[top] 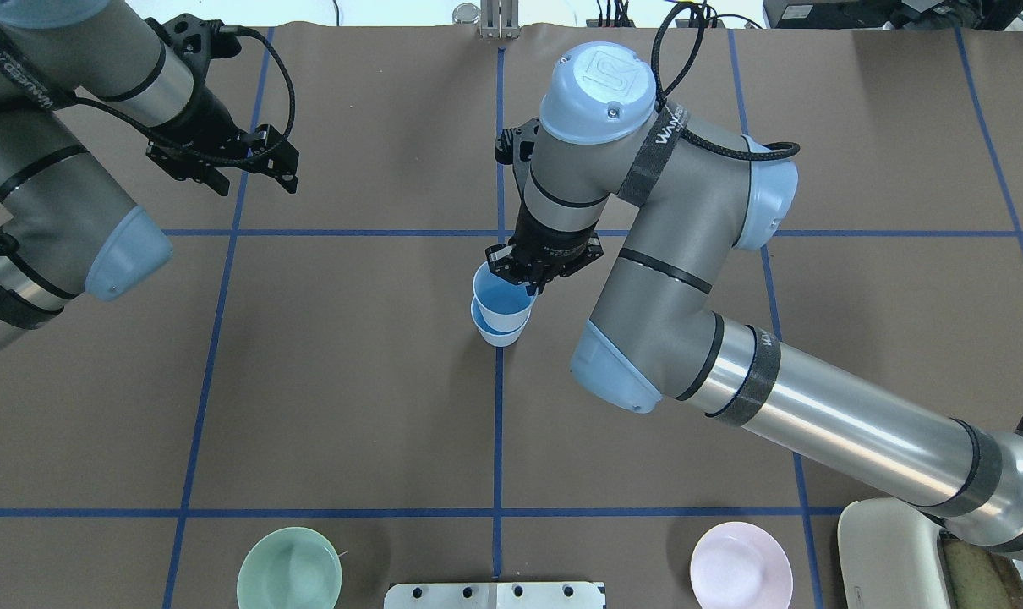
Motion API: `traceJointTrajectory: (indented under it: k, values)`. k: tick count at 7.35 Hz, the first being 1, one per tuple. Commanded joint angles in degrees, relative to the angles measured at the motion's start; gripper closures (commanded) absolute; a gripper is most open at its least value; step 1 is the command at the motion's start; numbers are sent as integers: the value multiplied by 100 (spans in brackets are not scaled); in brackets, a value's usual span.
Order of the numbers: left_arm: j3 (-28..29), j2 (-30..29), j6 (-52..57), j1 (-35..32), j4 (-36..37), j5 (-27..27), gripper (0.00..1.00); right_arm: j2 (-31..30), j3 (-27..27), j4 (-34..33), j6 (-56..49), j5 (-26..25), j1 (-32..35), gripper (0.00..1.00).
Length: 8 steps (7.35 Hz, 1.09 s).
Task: Stack blue cups with both arms
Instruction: 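Press the right gripper's cup down into the lower cup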
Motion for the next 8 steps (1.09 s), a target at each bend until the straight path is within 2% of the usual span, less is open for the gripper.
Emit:
traceJointTrajectory:
  k: [1, 5, 6, 8]
  values:
    - [0, -9, 0, 0, -7, 0, 6, 3, -154, 225, 13, -31, 0, 92]
    - [0, -9, 0, 0, 1, 0, 6, 3, -172, 225, 13, -31, -18, 91]
    - [0, -9, 0, -9, 2, 0, 5, 3, -172, 225, 21, -31, -18, 58]
    - [0, -17, -9, -9, 10, 0, 5, 3, -172, 234, 65, -31, -9, 25]
